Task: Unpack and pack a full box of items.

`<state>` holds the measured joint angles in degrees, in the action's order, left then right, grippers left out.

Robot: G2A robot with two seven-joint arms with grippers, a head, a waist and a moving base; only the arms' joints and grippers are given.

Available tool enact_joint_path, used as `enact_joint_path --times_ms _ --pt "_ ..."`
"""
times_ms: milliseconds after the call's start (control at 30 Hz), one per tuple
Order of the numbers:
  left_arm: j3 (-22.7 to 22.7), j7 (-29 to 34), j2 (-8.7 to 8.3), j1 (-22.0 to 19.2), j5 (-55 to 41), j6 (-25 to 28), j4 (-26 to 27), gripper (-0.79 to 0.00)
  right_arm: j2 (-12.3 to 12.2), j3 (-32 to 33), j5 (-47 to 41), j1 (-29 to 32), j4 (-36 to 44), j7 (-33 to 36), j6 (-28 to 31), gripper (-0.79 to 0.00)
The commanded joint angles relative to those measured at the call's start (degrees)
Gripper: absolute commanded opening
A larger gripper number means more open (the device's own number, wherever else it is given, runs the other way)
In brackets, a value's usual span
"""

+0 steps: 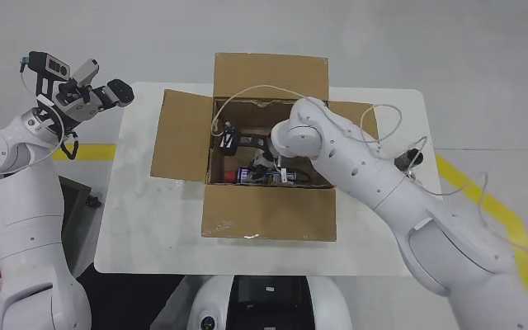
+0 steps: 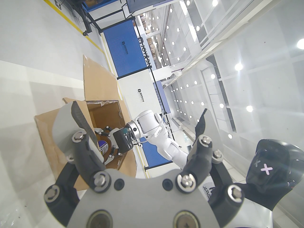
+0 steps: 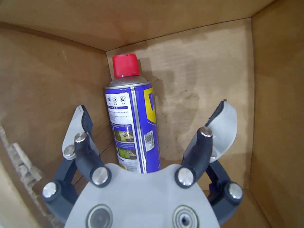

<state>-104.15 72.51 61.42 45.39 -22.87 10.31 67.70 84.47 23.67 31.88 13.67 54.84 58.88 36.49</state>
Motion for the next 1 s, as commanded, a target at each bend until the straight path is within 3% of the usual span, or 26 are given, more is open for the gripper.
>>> enact_joint_path --times_ms 0,467,533,567,600,867,967 --pt "0.0 0.0 0.0 0.0 0.0 0.0 0.0 0.0 0.8 -0.8 0.0 -0.3 -1.7 0.1 0.3 0.0" --pt "0.0 0.0 0.0 0.0 0.0 0.0 0.0 0.0 6.2 -4.6 1.1 -1.7 -12.5 -0.8 1.6 -0.006" --pt "0.0 0.0 0.0 0.0 0.0 0.0 0.0 0.0 6.8 -4.9 1.1 -1.7 -14.1 -0.8 1.7 -0.142" --pt "0.0 0.0 0.0 0.0 0.0 0.0 0.0 0.0 7.1 -4.9 1.1 -1.7 -14.8 -0.9 1.9 -0.332" --pt "0.0 0.0 0.0 0.0 0.0 0.0 0.0 0.0 7.4 -5.0 1.0 -1.8 -15.5 -1.0 2.1 -0.397" --pt "0.0 0.0 0.0 0.0 0.0 0.0 0.0 0.0 9.4 -5.1 0.5 -2.3 -20.2 -1.3 3.2 -0.653" --pt "0.0 0.0 0.0 0.0 0.0 0.0 0.0 0.0 9.9 -4.9 0.3 -2.8 -21.5 -1.6 3.6 -0.785"
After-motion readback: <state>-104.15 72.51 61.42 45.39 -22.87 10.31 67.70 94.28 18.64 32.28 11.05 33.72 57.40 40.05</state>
